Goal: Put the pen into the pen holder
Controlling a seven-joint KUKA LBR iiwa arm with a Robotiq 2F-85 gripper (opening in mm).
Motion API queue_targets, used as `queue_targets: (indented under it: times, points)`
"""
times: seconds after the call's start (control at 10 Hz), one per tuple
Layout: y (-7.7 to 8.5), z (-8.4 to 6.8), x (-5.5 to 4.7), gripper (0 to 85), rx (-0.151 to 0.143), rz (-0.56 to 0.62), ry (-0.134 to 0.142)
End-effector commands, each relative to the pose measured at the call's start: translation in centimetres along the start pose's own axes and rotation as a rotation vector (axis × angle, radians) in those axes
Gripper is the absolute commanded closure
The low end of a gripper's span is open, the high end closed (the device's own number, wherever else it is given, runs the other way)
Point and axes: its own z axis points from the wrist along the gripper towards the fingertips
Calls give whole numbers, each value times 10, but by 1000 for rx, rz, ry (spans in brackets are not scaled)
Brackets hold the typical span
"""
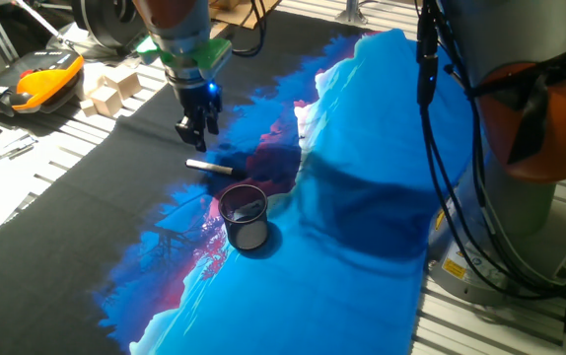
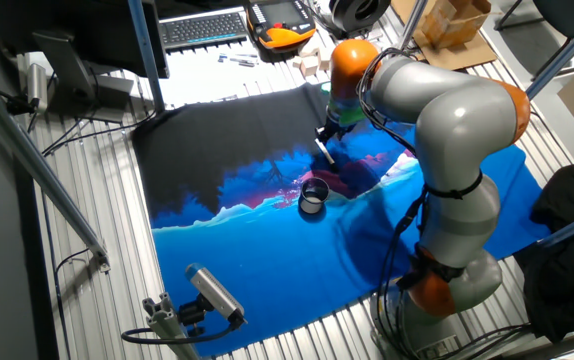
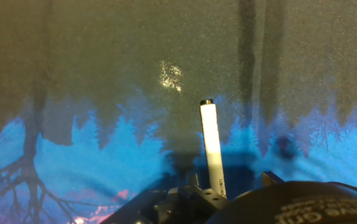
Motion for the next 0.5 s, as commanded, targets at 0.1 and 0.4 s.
queue_targets:
  times: [0.1, 0.4]
  points:
    - [0, 10, -6, 340, -14, -23, -1]
    - [2, 27, -12, 340, -33, -54, 3]
